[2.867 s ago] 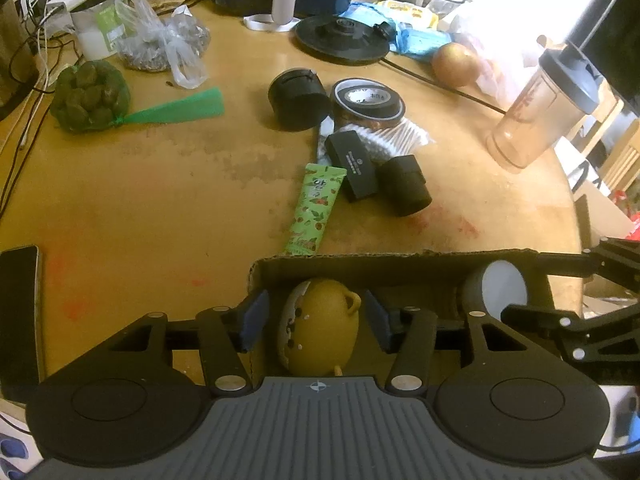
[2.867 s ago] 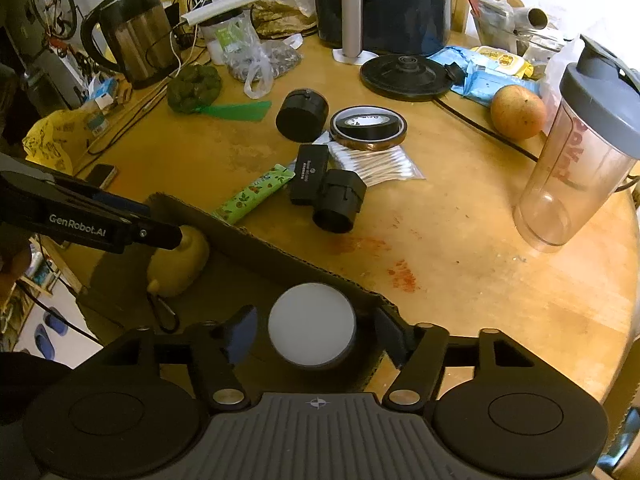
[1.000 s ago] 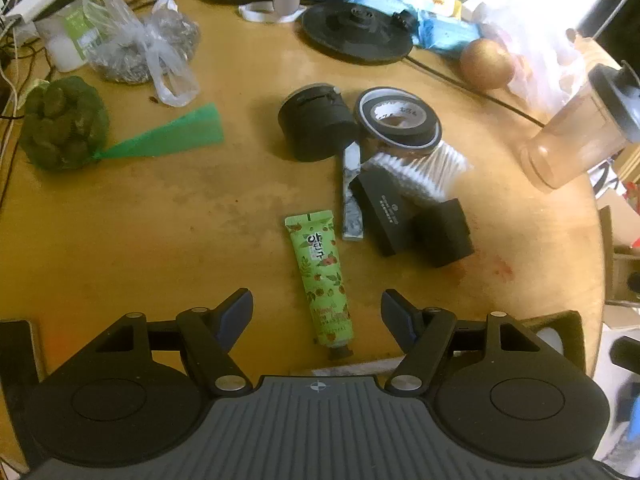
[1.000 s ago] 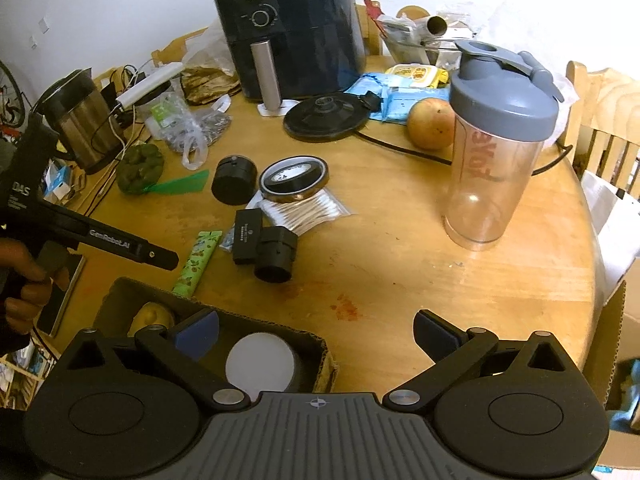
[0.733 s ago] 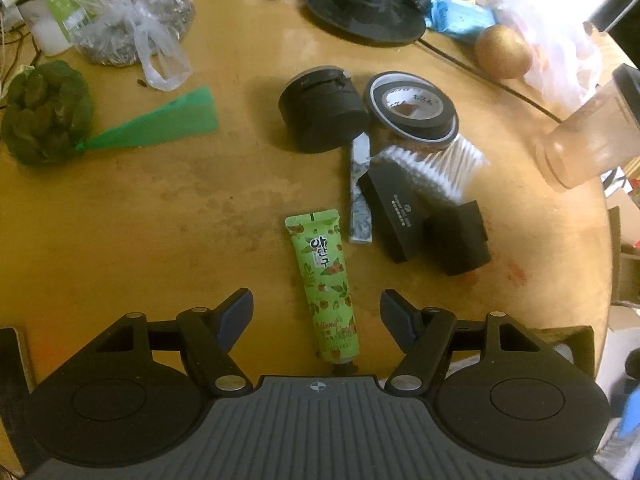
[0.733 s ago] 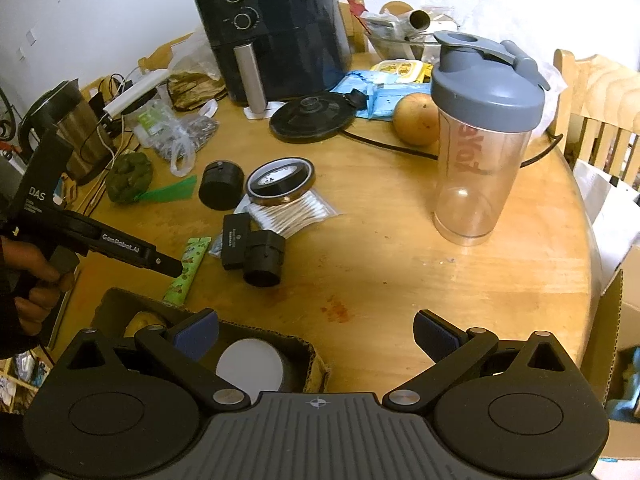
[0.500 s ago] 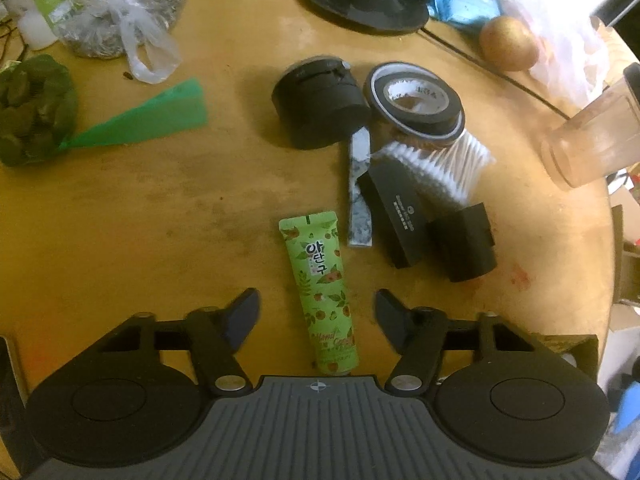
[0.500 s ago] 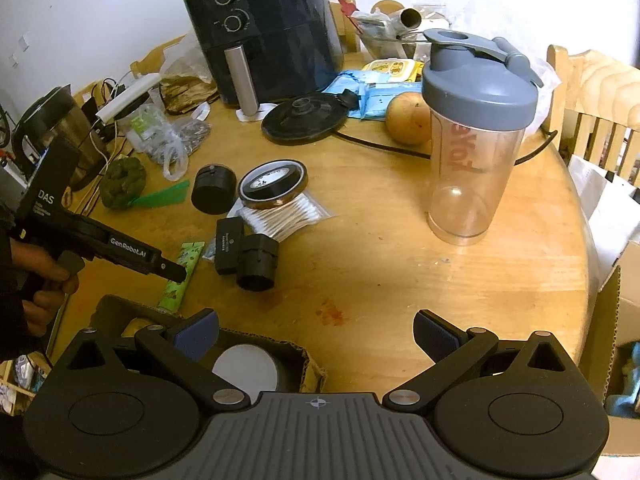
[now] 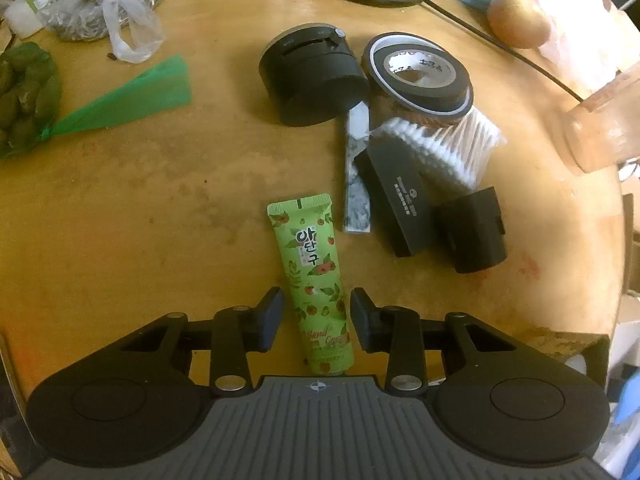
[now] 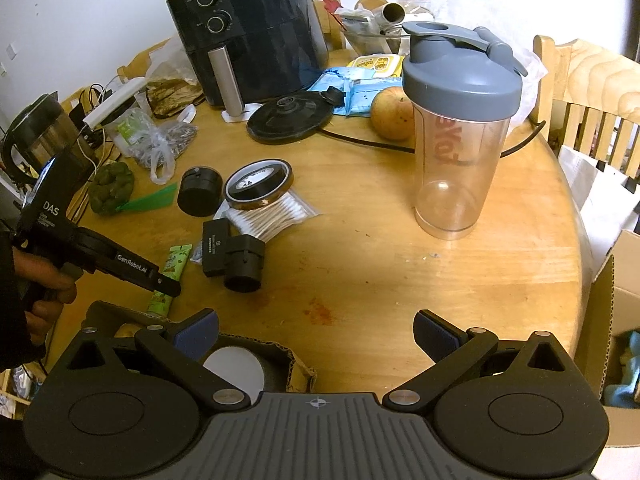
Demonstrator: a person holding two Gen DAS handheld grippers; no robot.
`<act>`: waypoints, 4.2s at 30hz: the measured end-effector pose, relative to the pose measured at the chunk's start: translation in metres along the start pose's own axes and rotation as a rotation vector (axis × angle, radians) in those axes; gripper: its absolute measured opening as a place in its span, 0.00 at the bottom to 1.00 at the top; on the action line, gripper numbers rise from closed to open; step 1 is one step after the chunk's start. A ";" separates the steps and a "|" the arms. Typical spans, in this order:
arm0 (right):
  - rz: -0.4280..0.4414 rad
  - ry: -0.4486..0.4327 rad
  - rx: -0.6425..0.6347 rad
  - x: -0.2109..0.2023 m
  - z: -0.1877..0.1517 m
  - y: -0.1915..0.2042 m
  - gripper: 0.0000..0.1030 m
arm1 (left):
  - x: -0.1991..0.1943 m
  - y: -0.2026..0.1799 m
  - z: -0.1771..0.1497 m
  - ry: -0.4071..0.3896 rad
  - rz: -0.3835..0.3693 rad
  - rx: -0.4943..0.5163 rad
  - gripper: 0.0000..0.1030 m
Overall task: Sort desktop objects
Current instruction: 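Grasp the green tube with Korean text with the left gripper, then lift the green tube with the left gripper while the right gripper reaches toward the black square case, then grasp the black square case with the right gripper while the left holds the green tube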
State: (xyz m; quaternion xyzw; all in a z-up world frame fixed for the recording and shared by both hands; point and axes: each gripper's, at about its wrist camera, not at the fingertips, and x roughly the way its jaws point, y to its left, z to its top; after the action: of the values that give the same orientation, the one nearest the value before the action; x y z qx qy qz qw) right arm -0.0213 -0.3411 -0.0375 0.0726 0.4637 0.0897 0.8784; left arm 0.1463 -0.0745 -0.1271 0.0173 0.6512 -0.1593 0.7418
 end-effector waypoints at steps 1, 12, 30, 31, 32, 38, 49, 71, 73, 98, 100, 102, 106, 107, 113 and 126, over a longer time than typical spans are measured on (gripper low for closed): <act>0.000 0.000 0.001 0.000 0.000 0.000 1.00 | 0.000 0.000 0.001 0.001 0.002 -0.002 0.36; -0.011 0.004 -0.028 -0.003 -0.009 0.005 1.00 | 0.002 0.002 0.006 0.014 0.030 -0.051 0.28; -0.016 -0.004 -0.011 -0.018 -0.019 -0.002 1.00 | -0.034 0.007 -0.008 -0.142 -0.012 -0.054 0.27; -0.014 -0.005 -0.012 -0.018 -0.018 -0.002 1.00 | -0.039 0.007 -0.009 -0.160 -0.010 -0.052 0.27; -0.012 -0.006 -0.016 -0.018 -0.017 -0.002 1.00 | -0.045 0.008 -0.013 -0.176 -0.008 -0.050 0.27; 0.004 -0.006 -0.052 -0.016 -0.010 0.004 1.00 | -0.077 0.000 -0.019 -0.270 -0.022 -0.050 0.27; -0.033 0.013 -0.152 -0.009 0.004 0.021 1.00 | -0.121 0.008 -0.041 -0.386 -0.052 -0.076 0.27; -0.023 0.142 -0.216 0.039 0.038 0.028 1.00 | -0.154 0.000 -0.087 -0.437 -0.089 -0.128 0.27; 0.009 0.130 -0.196 0.041 0.039 0.026 1.00 | -0.155 0.000 -0.089 -0.440 -0.091 -0.135 0.27; 0.187 0.192 -0.138 0.116 0.071 0.035 0.92 | -0.143 0.001 -0.088 -0.417 -0.117 -0.205 0.27; 0.190 0.200 -0.128 0.122 0.073 0.035 0.92 | -0.142 0.001 -0.087 -0.413 -0.116 -0.206 0.27; 0.197 0.209 -0.124 0.126 0.074 0.034 0.90 | -0.141 0.001 -0.084 -0.408 -0.116 -0.207 0.27; 0.224 0.236 -0.123 0.136 0.074 0.038 0.85 | -0.137 0.002 -0.081 -0.395 -0.116 -0.210 0.27; 0.231 0.245 -0.126 0.139 0.073 0.039 0.84 | -0.137 0.002 -0.080 -0.392 -0.116 -0.211 0.27; 0.236 0.304 -0.135 0.155 0.068 0.047 0.72 | -0.134 0.002 -0.074 -0.381 -0.110 -0.212 0.27; 0.207 0.264 -0.181 0.139 0.060 0.052 0.40 | -0.132 -0.002 -0.073 -0.369 -0.108 -0.208 0.27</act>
State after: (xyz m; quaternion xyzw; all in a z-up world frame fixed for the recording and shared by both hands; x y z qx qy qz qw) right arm 0.1008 -0.2618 -0.1041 0.0280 0.5550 0.2298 0.7990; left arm 0.0622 -0.0314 -0.0090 -0.1235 0.5172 -0.1313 0.8367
